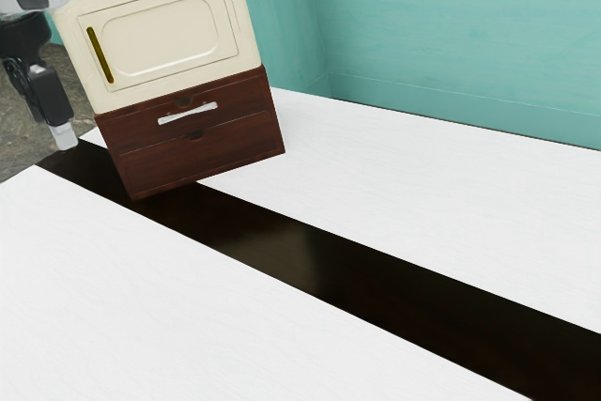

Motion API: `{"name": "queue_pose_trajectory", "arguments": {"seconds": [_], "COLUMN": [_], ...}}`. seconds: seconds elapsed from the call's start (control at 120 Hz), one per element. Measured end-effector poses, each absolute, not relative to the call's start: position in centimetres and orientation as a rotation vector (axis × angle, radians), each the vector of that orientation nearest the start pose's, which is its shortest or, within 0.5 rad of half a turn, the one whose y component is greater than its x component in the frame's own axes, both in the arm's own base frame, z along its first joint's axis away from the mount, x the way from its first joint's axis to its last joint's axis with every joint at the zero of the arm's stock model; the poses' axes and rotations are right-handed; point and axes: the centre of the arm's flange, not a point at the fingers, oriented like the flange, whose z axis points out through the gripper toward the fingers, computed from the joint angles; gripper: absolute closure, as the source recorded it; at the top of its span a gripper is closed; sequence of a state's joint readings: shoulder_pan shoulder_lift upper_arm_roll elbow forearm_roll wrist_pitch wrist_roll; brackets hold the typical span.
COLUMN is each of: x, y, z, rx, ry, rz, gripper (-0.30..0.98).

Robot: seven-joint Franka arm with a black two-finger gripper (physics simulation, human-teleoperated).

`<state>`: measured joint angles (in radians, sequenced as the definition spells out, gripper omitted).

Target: Pull the drawer handle with one arm to open the drawer

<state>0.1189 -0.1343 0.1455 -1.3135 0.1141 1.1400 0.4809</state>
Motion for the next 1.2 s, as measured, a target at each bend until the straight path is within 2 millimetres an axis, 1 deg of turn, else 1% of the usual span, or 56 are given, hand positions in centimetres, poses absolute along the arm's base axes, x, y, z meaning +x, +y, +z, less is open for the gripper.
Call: {"name": "queue_pose_trajectory", "arguments": {"seconds": [0.1, 0.183, 0.217, 0.267, 0.308, 0.358, 0.475, 0.558, 0.633, 0.758, 0.85, 0.933, 0.975, 1.083, 1.133, 1.2], "x": [43.5, 44.0, 44.4, 46.1, 47.8, 49.0, 50.1, 50.7, 51.9, 53.7, 54.9, 56.4, 56.8, 57.2, 57.8, 59.2], "y": [14.3, 14.3, 14.3, 15.1, 16.5, 18.0, 20.7, 22.2, 22.9, 22.9, 24.0, 24.7, 25.5, 27.9, 28.3, 28.5], "z": [77.7, 78.4, 78.4, 76.9, 74.9, 73.4, 72.0, 71.0, 69.5, 67.8, 66.2, 64.3, 63.5, 62.3, 62.1, 62.1], "rx": [-3.009, -2.963, -2.948, -2.94, -2.943, -2.94, -2.922, -2.91, -2.9, -2.864, -2.834, -2.809, -2.801, -2.778, -2.758, -2.723], "ry": [0.405, 0.505, 0.543, 0.579, 0.592, 0.603, 0.627, 0.649, 0.691, 0.775, 0.804, 0.835, 0.84, 0.839, 0.852, 0.874], "rz": [-0.018, -0.087, -0.1, -0.071, -0.028, -0.002, 0.003, 0.009, 0.028, 0.039, 0.054, 0.07, 0.075, 0.065, 0.047, 0.019], "gripper": [0.0, 0.0, 0.0, 0.0, 0.0, 0.0, 0.0, 0.0, 0.0, 0.0, 0.0, 0.0, 0.0, 0.0, 0.0, 0.0]}}
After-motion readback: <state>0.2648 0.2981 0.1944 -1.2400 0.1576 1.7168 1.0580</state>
